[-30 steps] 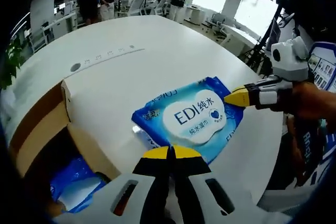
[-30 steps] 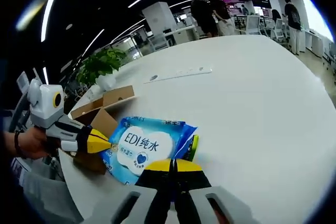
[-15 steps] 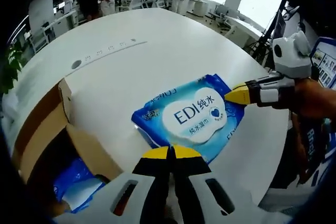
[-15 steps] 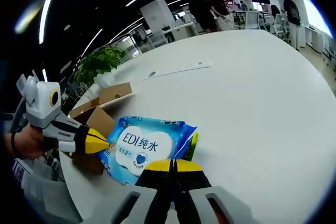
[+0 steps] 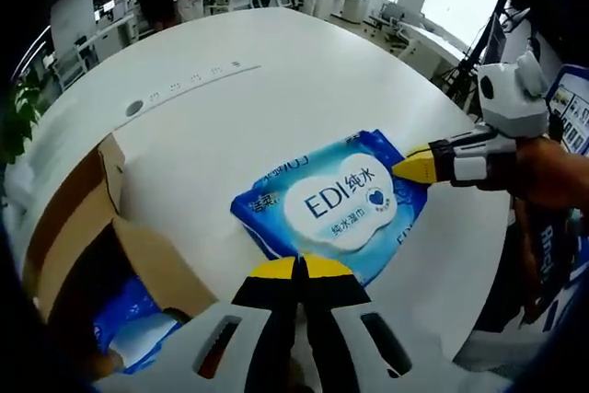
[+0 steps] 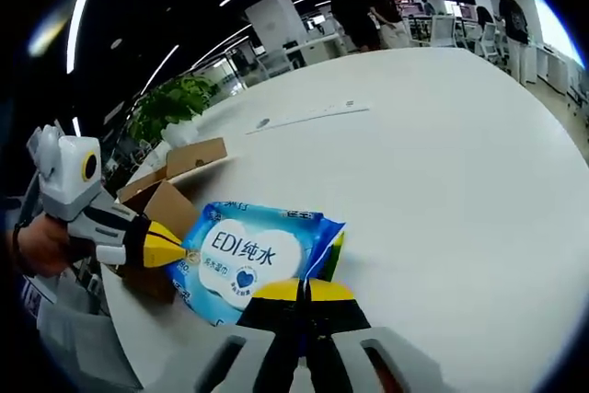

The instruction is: Operate the shoe box by opening the lid, removing the specified soft item, and placing it in the target area until the item is outside and the box remains undamaged.

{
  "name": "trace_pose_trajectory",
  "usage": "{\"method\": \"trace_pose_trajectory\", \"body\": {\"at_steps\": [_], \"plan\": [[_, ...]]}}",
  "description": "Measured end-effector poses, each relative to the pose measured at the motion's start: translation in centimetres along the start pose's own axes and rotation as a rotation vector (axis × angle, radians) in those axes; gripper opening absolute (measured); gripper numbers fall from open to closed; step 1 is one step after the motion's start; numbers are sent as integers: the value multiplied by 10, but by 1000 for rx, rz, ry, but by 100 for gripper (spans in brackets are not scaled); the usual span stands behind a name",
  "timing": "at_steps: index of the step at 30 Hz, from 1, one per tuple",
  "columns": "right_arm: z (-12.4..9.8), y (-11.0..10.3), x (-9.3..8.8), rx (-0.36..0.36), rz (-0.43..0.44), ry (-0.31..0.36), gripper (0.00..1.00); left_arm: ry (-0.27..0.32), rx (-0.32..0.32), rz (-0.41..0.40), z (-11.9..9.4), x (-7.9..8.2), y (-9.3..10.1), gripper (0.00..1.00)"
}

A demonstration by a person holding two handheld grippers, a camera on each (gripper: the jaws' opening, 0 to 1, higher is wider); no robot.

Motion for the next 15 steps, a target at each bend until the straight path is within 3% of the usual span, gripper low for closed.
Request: {"method": "trace_pose_trajectory", "body": {"at_steps": [15], "plan": [[4, 2, -1, -25, 9, -3, 0, -38, 12, 52, 2, -1, 2, 0]]}}
Point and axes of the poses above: the point that each gripper's makers call its tool centre point, and the gripper's own axes: z roughly forward along the fingers, y roughly to its right, x roughly out of its top, the point moved 9 cm from there along -z, roughly backward along the fingers, and after that the axes turned 9 degrees about z, right-handed, at the moved point
